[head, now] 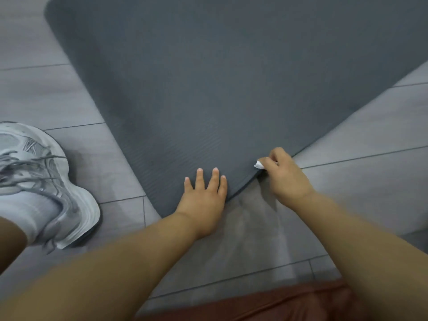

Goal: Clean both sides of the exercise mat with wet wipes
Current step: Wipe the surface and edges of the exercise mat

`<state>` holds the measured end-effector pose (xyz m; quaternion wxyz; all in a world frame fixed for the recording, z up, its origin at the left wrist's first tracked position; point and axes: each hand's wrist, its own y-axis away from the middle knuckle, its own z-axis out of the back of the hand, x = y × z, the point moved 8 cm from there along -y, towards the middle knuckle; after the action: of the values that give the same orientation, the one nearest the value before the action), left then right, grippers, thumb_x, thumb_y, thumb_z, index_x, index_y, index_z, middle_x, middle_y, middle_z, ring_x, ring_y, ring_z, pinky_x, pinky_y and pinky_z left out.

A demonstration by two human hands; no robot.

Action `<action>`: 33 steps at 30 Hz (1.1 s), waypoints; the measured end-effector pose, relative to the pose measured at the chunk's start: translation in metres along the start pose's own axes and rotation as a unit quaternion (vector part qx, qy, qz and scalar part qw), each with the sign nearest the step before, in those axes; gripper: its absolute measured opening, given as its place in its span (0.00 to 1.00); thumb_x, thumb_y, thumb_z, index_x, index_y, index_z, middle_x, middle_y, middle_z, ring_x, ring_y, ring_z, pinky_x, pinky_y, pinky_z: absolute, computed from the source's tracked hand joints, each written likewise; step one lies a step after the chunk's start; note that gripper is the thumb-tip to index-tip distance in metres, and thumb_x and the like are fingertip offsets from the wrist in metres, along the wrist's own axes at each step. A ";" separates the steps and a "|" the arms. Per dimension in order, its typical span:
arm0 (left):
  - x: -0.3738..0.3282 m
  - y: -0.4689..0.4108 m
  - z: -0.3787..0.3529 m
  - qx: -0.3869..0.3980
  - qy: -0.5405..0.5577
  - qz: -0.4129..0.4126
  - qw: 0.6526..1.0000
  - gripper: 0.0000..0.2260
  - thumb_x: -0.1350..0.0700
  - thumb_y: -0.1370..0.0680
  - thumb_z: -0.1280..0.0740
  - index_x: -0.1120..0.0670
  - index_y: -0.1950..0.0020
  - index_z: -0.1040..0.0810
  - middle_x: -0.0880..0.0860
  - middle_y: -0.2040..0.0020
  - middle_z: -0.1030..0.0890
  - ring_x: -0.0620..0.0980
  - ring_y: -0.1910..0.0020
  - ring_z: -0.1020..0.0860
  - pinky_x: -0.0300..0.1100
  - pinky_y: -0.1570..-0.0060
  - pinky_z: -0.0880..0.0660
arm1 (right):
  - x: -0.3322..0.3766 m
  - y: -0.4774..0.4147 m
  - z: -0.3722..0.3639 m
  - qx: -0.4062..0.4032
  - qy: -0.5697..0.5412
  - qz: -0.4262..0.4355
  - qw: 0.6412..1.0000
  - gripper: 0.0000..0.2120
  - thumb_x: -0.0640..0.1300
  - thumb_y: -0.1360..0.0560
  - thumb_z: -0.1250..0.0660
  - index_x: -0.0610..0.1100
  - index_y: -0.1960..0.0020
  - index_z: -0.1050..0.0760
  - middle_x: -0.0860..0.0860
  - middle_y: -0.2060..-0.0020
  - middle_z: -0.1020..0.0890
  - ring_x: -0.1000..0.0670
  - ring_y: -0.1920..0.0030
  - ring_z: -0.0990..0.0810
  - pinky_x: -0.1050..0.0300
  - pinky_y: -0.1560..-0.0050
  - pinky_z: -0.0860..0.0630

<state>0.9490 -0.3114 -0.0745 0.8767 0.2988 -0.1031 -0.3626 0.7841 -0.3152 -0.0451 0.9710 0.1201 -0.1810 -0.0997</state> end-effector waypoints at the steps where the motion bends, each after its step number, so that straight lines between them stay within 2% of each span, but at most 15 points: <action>1: 0.013 0.001 0.008 -0.006 -0.003 0.002 1.000 0.30 0.57 0.19 0.47 0.57 0.23 0.61 0.58 0.23 0.60 0.67 0.26 0.56 0.64 0.30 0.48 | 0.010 -0.007 0.003 -0.027 0.004 0.027 0.999 0.12 0.34 0.24 0.40 0.39 0.42 0.27 0.44 0.52 0.32 0.45 0.54 0.32 0.54 0.56 0.32; 5: 0.079 0.012 0.043 -0.023 -0.027 0.008 0.999 0.27 0.61 0.19 0.50 0.54 0.23 0.59 0.54 0.22 0.56 0.60 0.24 0.51 0.56 0.28 0.44 | 0.058 -0.038 0.007 -0.066 -0.001 0.090 0.994 0.11 0.30 0.29 0.36 0.36 0.48 0.25 0.48 0.58 0.37 0.47 0.59 0.35 0.53 0.62 0.30; 9: 0.153 0.026 0.063 -0.051 -0.077 0.029 0.995 0.25 0.60 0.18 0.50 0.51 0.22 0.55 0.49 0.22 0.52 0.55 0.24 0.47 0.52 0.28 0.42 | 0.123 -0.060 0.002 -0.040 0.023 0.154 0.987 0.05 0.38 0.22 0.41 0.46 0.56 0.30 0.50 0.58 0.34 0.51 0.62 0.36 0.57 0.64 0.36; 10: 0.173 0.030 0.066 -0.051 -0.086 0.037 0.994 0.25 0.60 0.18 0.50 0.49 0.22 0.54 0.48 0.22 0.52 0.54 0.24 0.47 0.50 0.28 0.43 | 0.135 -0.067 0.000 -0.021 0.031 0.162 0.986 0.03 0.40 0.22 0.41 0.47 0.53 0.30 0.50 0.56 0.32 0.51 0.61 0.35 0.56 0.63 0.35; 11: 0.192 0.035 0.068 -0.050 -0.092 0.046 0.993 0.25 0.60 0.18 0.50 0.48 0.22 0.54 0.47 0.22 0.52 0.52 0.24 0.47 0.49 0.28 0.44 | 0.144 -0.076 -0.005 -0.015 0.044 0.176 0.983 0.08 0.38 0.23 0.39 0.45 0.45 0.29 0.47 0.53 0.30 0.49 0.58 0.32 0.55 0.62 0.33; 13: 0.230 0.045 0.070 -0.044 -0.092 0.065 0.993 0.25 0.60 0.18 0.50 0.46 0.23 0.53 0.45 0.22 0.52 0.49 0.24 0.47 0.46 0.28 0.45 | 0.146 -0.096 -0.001 -0.048 0.088 0.169 0.981 0.23 0.32 0.28 0.34 0.37 0.34 0.33 0.40 0.48 0.29 0.41 0.54 0.28 0.53 0.62 0.32; 16: 0.280 0.059 0.064 -0.033 -0.080 0.100 0.991 0.25 0.60 0.18 0.50 0.43 0.23 0.50 0.41 0.23 0.51 0.45 0.24 0.48 0.44 0.27 0.47 | 0.114 -0.131 0.000 0.002 0.169 0.051 0.984 0.26 0.34 0.23 0.41 0.38 0.27 0.44 0.41 0.40 0.35 0.40 0.44 0.30 0.52 0.50 0.31; 17: 0.295 0.063 0.060 -0.028 -0.074 0.113 0.990 0.25 0.60 0.18 0.50 0.43 0.23 0.50 0.41 0.23 0.50 0.45 0.24 0.48 0.43 0.27 0.48 | 0.110 -0.140 -0.002 0.020 0.206 0.037 0.978 0.27 0.36 0.23 0.41 0.40 0.26 0.45 0.42 0.39 0.36 0.41 0.43 0.31 0.52 0.48 0.30; 19: 0.321 0.067 0.056 -0.026 -0.061 0.139 0.988 0.24 0.60 0.18 0.51 0.42 0.24 0.48 0.40 0.23 0.49 0.44 0.24 0.48 0.44 0.27 0.48 | 0.120 -0.155 -0.011 0.037 0.251 0.058 0.965 0.24 0.38 0.23 0.40 0.41 0.29 0.41 0.44 0.42 0.36 0.42 0.44 0.30 0.53 0.50 0.29; 22: 0.353 0.068 0.053 -0.030 -0.062 0.176 0.982 0.22 0.59 0.18 0.51 0.42 0.25 0.44 0.39 0.24 0.47 0.45 0.25 0.46 0.46 0.27 0.47 | 0.158 -0.174 -0.035 0.082 0.280 0.110 0.950 0.12 0.38 0.21 0.44 0.40 0.38 0.35 0.45 0.42 0.35 0.44 0.45 0.30 0.54 0.56 0.32; 24: 0.376 0.068 0.052 -0.020 -0.072 0.209 0.975 0.21 0.58 0.17 0.51 0.43 0.25 0.43 0.40 0.24 0.46 0.47 0.25 0.46 0.49 0.27 0.46 | 0.183 -0.185 -0.043 0.079 0.276 0.119 0.950 0.09 0.36 0.23 0.44 0.40 0.43 0.32 0.45 0.43 0.34 0.44 0.47 0.29 0.54 0.60 0.37; 26: 0.400 0.068 0.048 0.002 -0.076 0.245 0.967 0.21 0.58 0.17 0.51 0.44 0.25 0.43 0.42 0.23 0.46 0.49 0.24 0.46 0.52 0.27 0.46 | 0.209 -0.193 -0.047 0.061 0.251 0.128 0.957 0.05 0.33 0.24 0.43 0.40 0.50 0.33 0.44 0.45 0.33 0.43 0.54 0.31 0.54 0.62 0.39; 29: 0.428 0.072 0.036 0.038 -0.078 0.291 0.953 0.21 0.58 0.18 0.50 0.49 0.25 0.42 0.48 0.24 0.42 0.53 0.25 0.44 0.52 0.28 0.43 | 0.246 -0.202 -0.062 0.058 0.212 0.146 0.965 0.06 0.31 0.25 0.44 0.42 0.55 0.37 0.43 0.47 0.32 0.46 0.59 0.38 0.55 0.71 0.46; 31: 0.436 0.075 0.028 0.049 -0.069 0.306 0.948 0.20 0.57 0.19 0.49 0.50 0.26 0.41 0.49 0.27 0.37 0.54 0.28 0.39 0.52 0.31 0.38 | 0.268 -0.205 -0.070 0.071 0.206 0.156 0.963 0.07 0.31 0.25 0.44 0.42 0.56 0.38 0.44 0.49 0.34 0.46 0.60 0.38 0.60 0.73 0.51; 33: 0.434 0.076 0.027 0.044 -0.057 0.299 0.952 0.20 0.57 0.20 0.47 0.47 0.28 0.37 0.48 0.31 0.32 0.53 0.32 0.33 0.50 0.36 0.34 | 0.281 -0.206 -0.072 0.092 0.206 0.148 0.963 0.08 0.31 0.25 0.44 0.42 0.58 0.38 0.46 0.53 0.38 0.47 0.65 0.37 0.59 0.73 0.48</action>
<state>1.2932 -0.5836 -0.0229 0.9237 0.2712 -0.2532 -0.0957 1.0368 -0.5636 -0.0739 0.9760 0.1984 -0.0017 0.0895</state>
